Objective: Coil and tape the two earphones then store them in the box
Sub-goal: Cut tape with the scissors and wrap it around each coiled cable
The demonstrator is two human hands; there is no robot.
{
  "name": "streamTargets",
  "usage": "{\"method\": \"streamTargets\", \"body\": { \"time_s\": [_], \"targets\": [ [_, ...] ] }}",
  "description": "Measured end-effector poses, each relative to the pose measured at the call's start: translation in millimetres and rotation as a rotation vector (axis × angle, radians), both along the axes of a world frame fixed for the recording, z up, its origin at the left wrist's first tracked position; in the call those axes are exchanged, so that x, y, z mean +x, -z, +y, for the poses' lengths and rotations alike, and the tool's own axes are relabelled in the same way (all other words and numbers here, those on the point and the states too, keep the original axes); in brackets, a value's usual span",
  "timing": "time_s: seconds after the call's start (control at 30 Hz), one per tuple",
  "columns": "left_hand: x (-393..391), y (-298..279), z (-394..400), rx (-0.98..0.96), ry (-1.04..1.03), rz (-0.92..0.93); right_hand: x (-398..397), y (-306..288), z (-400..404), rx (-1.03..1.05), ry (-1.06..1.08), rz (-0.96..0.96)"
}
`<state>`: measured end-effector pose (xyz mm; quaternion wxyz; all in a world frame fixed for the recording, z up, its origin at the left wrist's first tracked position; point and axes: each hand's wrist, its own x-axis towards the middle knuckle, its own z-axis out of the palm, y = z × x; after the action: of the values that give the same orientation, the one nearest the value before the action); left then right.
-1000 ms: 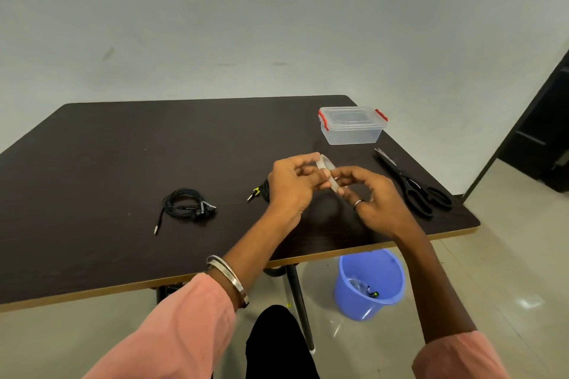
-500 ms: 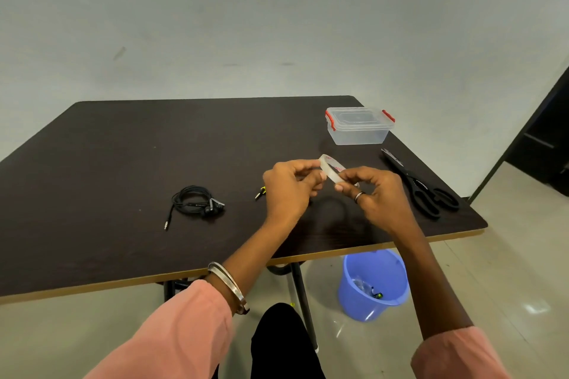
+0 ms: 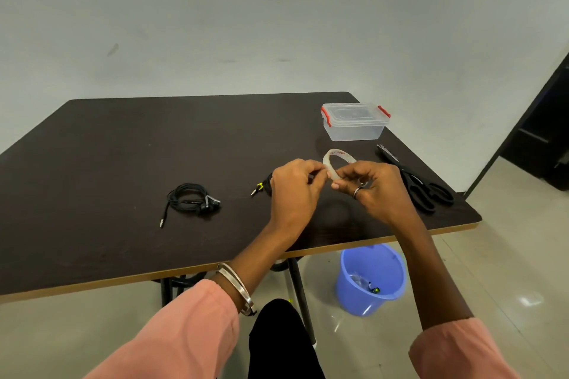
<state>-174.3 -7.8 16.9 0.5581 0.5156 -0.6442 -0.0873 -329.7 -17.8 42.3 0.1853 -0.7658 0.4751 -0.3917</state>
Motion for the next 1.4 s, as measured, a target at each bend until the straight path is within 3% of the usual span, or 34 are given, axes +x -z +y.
{"method": "streamTargets", "body": {
  "time_s": [0.23,0.57,0.7,0.93,1.4],
  "targets": [
    [1.9,-0.6,-4.3,0.111,0.061,0.004,-9.7,3.6,-1.7,0.052,-0.027,0.074],
    [-10.9,-8.4,2.1,0.125,-0.049,0.180,-1.2,-0.4,0.7,0.008,-0.030,0.083],
    [-12.3,-11.4,-2.5,0.108,-0.071,0.162,-1.4,-3.7,4.3,-0.017,-0.011,0.067],
    [-14.1,-15.5,4.9,0.150,0.060,0.268,-8.4,-4.9,4.5,0.016,0.026,0.066],
    [-18.1,-20.8,7.1,0.240,0.015,0.146,-5.8,-5.8,6.1,-0.035,0.015,0.168]
  ]
}}
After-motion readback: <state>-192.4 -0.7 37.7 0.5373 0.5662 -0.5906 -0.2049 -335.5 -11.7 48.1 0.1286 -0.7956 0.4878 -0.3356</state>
